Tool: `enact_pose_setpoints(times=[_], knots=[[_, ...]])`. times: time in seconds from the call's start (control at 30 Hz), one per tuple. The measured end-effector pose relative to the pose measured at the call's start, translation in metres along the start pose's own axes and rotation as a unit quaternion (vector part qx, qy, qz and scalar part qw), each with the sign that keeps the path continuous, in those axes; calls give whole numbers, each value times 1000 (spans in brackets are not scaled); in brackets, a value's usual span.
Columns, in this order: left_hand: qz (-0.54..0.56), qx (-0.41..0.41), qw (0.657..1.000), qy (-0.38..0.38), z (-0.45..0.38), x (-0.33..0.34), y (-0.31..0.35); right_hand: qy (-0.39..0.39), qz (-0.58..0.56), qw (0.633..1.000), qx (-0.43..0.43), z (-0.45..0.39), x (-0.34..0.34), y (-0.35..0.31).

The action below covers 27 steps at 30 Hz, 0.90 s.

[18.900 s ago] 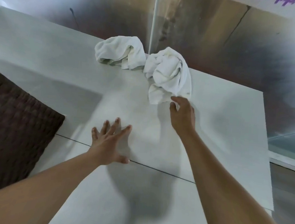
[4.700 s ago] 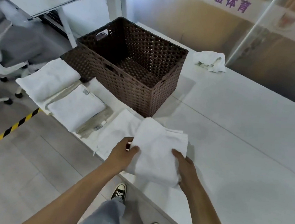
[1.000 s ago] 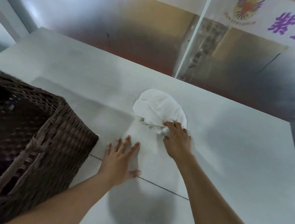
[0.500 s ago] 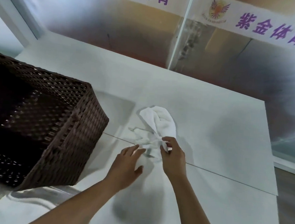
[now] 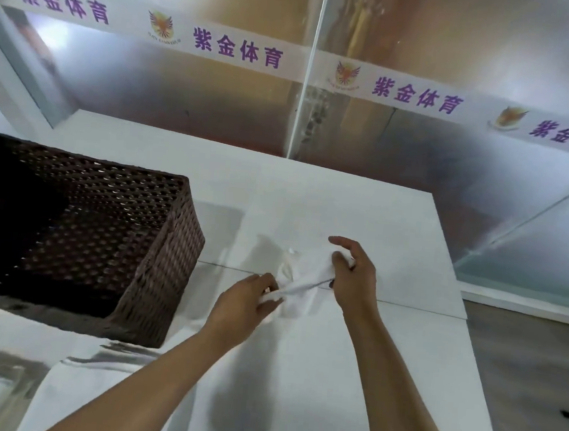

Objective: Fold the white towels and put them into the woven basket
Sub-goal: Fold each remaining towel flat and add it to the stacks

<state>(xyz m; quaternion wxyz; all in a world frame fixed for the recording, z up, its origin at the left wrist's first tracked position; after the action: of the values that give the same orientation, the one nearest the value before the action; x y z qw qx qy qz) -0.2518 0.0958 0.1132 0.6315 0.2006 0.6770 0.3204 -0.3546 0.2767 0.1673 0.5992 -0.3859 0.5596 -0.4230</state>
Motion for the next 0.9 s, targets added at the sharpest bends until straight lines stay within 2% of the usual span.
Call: enact_pose_setpoints(times=[0.1,0.23,0.37,0.47,0.53,0.63,0.73,0.83,0.9], knots=[[-12,54,998,-1,13,-18,8,12,-34,999,28,19,-18,-20],[-10,99,993,61,27,-56,17,43,-164,983,71,46,-41,-38],[13,117,988,96,44,-102,38,13,-212,977,25,82,-55,-68],[43,140,984,100,56,-129,61,-26,-167,985,-25,105,-62,-90],[51,167,980,99,64,-145,80,32,-91,994,-60,114,-78,-103],[30,190,979,67,73,-161,106,144,-24,985,-93,123,-110,-120],[-15,191,981,40,75,-171,124,178,-3,976,-123,127,-135,-137],[-79,225,969,66,75,-184,136,234,-16,962,-142,131,-168,-153],[-85,205,971,88,71,-194,132,254,-57,956,-137,134,-191,-160]])
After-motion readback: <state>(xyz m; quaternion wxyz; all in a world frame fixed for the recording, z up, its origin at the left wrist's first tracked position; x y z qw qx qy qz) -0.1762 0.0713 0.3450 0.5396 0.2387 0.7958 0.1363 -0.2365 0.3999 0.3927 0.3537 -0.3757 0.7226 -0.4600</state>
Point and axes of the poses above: each hand's wrist, its own z-axis away from the middle knuckle, its own x-axis out of the palm, y = z × x, the point moved 6 cm from there along -z, towards the middle knuckle, and after that the axes turned 3 degrees about y, right-handed, at the moved point
